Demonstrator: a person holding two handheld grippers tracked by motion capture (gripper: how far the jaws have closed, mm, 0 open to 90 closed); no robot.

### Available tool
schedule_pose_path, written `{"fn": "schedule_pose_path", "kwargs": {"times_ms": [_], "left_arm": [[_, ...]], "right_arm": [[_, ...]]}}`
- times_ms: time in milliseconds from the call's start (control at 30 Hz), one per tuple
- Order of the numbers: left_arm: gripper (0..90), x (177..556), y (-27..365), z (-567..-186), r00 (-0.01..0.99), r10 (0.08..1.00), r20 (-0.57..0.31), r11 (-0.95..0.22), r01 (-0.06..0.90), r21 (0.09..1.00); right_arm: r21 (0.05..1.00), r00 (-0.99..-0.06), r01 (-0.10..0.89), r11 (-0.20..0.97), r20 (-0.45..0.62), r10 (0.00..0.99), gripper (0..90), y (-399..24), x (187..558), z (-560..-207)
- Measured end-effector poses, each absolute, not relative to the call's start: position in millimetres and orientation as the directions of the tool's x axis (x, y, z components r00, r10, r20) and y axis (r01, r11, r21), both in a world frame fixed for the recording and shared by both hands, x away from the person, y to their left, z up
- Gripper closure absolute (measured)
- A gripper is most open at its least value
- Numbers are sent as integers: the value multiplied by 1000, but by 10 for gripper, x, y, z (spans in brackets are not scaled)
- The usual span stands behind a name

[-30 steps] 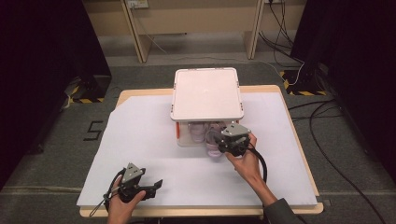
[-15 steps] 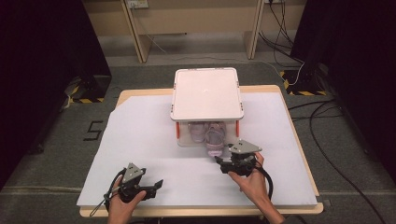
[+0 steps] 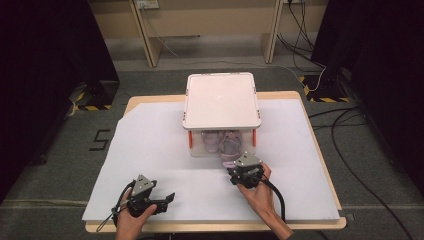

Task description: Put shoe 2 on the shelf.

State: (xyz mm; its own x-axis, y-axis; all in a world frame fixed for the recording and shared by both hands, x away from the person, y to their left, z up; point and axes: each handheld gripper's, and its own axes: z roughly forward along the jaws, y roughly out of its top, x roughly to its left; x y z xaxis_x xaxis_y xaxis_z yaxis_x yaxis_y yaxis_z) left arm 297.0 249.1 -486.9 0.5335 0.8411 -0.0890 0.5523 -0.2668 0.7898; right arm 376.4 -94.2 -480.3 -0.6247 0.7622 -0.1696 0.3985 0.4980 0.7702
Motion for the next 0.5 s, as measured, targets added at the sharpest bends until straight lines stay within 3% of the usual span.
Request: {"fn": "schedule_pose_path", "kwargs": {"times_ms": [167, 500], "left_arm": [[161, 2971, 2487, -4874, 532, 842, -90, -266, 555, 788], [161, 2975, 2490, -4878, 533, 842, -90, -268, 556, 787]], "right_arm": [[777, -612, 391, 494, -182, 770, 486, -993, 3817, -4791], [784, -581, 396, 477, -189, 792, 529, -1028, 4111, -4826]]}}
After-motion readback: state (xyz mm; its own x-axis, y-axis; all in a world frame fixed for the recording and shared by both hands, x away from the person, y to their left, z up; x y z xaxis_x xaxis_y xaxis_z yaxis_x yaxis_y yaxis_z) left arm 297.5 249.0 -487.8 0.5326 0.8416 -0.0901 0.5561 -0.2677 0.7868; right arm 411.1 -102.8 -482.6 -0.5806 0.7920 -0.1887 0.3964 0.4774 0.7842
